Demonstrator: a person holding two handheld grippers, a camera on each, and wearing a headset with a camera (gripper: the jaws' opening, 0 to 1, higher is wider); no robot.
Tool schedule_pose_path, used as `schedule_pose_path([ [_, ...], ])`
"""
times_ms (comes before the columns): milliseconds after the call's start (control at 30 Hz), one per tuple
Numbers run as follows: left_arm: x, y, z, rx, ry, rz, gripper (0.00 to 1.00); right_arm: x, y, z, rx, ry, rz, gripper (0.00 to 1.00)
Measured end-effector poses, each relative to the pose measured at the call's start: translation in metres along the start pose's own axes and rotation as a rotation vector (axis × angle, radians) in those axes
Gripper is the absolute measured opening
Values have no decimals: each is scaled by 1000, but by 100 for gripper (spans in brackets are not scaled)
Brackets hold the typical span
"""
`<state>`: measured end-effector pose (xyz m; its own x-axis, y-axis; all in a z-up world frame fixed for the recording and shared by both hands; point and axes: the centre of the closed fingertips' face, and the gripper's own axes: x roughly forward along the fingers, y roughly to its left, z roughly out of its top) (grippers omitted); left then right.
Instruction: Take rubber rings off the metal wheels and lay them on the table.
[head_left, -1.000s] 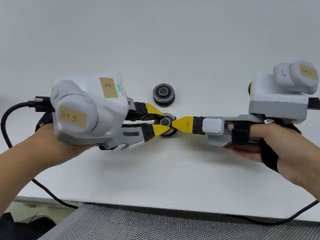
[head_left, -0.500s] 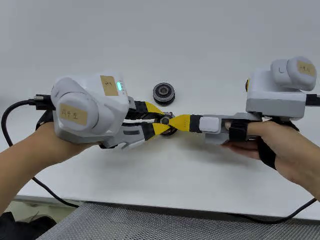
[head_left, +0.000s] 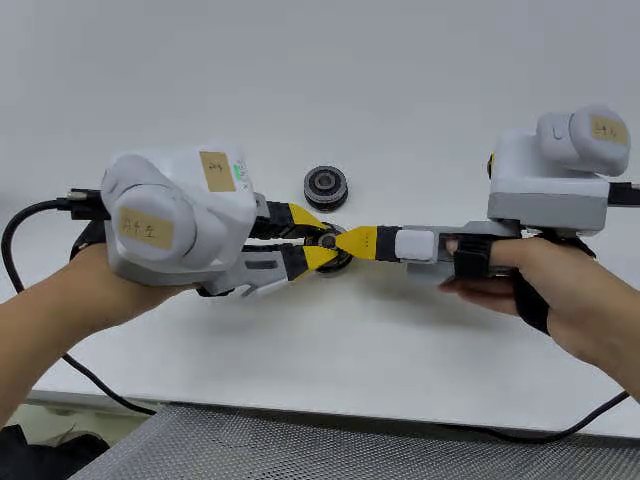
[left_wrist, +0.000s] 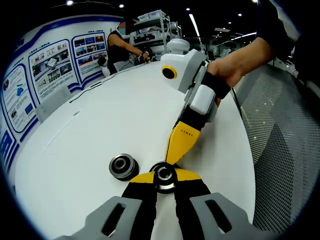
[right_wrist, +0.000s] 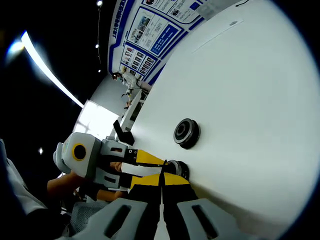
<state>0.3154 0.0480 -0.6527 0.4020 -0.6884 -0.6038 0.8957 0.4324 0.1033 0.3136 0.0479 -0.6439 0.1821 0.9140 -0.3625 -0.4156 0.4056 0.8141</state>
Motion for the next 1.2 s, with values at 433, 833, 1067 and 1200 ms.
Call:
schedule_pose_path([
  [433, 0, 0, 2, -23, 2, 6, 13, 0, 2, 3, 21, -22, -16, 1],
  [833, -5, 3, 7, -14, -5, 7, 14, 1, 6, 5, 61, -29, -4, 1],
  [1067, -17, 3, 11, -24, -24, 16, 16, 3, 11, 4, 72, -23, 9, 1],
  [1200, -27, 7, 14, -58, -42, 50, 17, 3, 13, 6, 76, -27, 15, 1],
])
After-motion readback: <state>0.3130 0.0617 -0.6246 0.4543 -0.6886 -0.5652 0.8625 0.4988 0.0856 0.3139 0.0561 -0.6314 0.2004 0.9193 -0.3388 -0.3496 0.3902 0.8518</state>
